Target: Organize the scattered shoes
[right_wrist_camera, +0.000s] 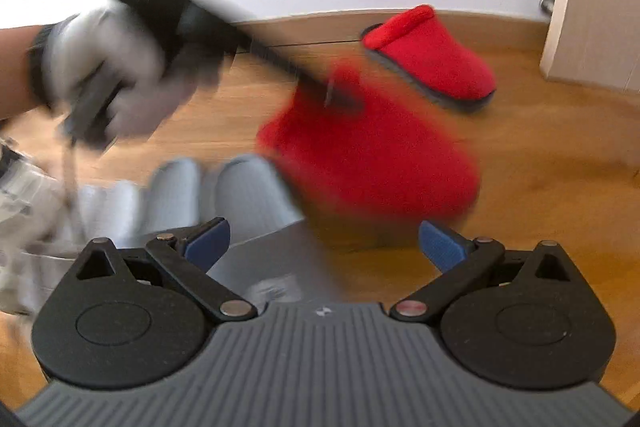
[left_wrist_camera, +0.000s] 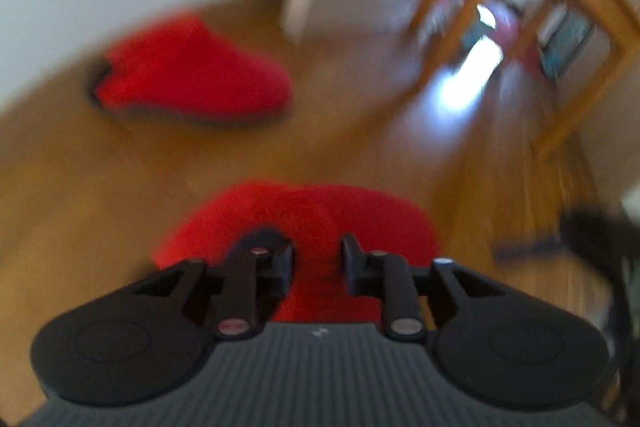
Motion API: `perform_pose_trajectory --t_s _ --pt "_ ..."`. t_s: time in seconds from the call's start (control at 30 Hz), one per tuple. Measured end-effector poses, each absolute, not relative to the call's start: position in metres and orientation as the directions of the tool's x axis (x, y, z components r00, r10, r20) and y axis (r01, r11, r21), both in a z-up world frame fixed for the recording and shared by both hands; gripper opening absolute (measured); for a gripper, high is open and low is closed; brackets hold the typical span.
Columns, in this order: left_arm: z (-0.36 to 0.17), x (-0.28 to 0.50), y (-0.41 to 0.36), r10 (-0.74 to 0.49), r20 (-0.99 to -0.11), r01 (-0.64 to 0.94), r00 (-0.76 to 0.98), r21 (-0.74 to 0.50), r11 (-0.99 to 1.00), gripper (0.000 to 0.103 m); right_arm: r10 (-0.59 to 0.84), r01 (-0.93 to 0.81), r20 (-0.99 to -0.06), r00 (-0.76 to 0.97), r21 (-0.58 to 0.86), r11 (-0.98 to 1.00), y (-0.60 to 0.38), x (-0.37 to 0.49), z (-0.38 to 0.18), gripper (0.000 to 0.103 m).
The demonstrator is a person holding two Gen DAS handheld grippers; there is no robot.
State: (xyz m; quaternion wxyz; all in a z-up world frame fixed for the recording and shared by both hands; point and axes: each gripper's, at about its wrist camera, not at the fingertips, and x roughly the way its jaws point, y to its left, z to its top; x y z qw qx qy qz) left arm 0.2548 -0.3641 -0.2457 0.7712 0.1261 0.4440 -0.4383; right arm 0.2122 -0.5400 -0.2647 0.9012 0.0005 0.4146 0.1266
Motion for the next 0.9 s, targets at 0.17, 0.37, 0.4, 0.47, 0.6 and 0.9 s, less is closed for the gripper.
perform_pose_trajectory --t_s 0.17,0.37,0.4,0.47,0.6,0.9 --pt "-0.217 0.248 -0.34 -0.558 -0.78 0.751 0.284 -0.182 0.635 0.059 0.214 -0.373 -0.765 0.607 -0.038 0.927 -0.54 0.259 -0.284 0.102" --pt "-0.211 0.225 -0.259 -0.462 -0.806 0.608 0.37 -0.166 0.776 0.064 0.253 -0.447 -0.861 0.441 0.034 0.894 -0.54 0.316 -0.323 0.102" --pt "-0.212 0.214 -0.237 -0.424 -0.828 0.563 0.367 -0.166 0.81 0.064 0.263 -0.442 -0.861 0.435 0.051 0.896 -0.542 0.318 -0.325 0.096" --pt "-0.214 0.187 -0.197 -0.352 -0.867 0.492 0.353 -0.148 0.858 0.064 0.286 -0.428 -0.85 0.442 0.081 0.9 -0.547 0.314 -0.323 0.067" --pt "-0.205 0.139 -0.147 -0.253 -0.918 0.404 0.306 -0.116 0.907 0.064 0.315 -0.398 -0.832 0.456 0.125 0.909 -0.56 0.289 -0.317 0.049" --pt "-0.08 0.064 -0.108 -0.054 -0.907 0.211 0.417 0.038 0.977 0.067 0.208 -0.133 -0.815 0.541 0.162 0.978 -0.557 0.244 -0.28 0.074"
